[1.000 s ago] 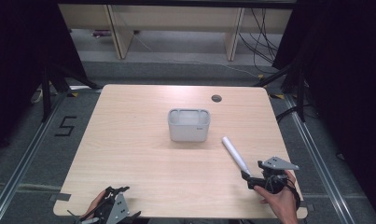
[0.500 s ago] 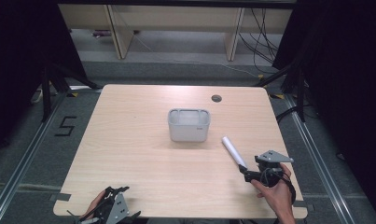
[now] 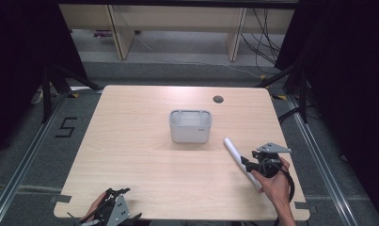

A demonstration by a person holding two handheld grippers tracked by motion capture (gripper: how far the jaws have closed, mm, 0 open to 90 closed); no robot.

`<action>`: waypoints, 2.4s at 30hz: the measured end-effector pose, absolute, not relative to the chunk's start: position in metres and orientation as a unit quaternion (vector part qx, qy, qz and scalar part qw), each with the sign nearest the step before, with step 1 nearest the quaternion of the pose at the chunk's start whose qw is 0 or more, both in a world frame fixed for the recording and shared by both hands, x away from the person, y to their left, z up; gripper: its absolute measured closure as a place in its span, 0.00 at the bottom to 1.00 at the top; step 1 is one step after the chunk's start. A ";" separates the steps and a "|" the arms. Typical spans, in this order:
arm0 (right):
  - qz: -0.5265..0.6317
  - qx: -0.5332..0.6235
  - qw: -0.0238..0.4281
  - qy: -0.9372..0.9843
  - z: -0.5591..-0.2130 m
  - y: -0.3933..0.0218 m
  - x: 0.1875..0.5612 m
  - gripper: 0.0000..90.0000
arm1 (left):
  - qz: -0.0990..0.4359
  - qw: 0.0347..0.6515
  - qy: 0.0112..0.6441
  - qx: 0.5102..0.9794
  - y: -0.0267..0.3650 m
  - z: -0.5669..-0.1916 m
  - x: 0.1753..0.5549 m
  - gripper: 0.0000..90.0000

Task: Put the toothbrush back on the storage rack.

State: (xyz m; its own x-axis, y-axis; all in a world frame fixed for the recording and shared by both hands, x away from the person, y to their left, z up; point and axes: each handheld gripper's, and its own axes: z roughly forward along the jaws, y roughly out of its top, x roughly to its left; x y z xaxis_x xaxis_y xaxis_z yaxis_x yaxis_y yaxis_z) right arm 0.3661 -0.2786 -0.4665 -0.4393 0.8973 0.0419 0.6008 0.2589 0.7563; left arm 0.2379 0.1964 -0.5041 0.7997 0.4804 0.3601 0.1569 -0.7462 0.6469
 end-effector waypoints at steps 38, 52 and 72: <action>0.267 0.490 0.193 0.807 -0.476 -0.254 0.449 0.97 | 0.267 0.312 0.180 0.894 0.196 -0.506 0.238 0.17; 0.239 0.485 0.183 0.821 -0.481 -0.242 0.460 0.97 | 0.268 0.312 0.179 0.893 0.196 -0.505 0.238 0.17; 0.222 0.422 0.158 0.865 -0.479 -0.202 0.441 0.96 | 0.269 0.314 0.180 0.893 0.198 -0.503 0.237 0.17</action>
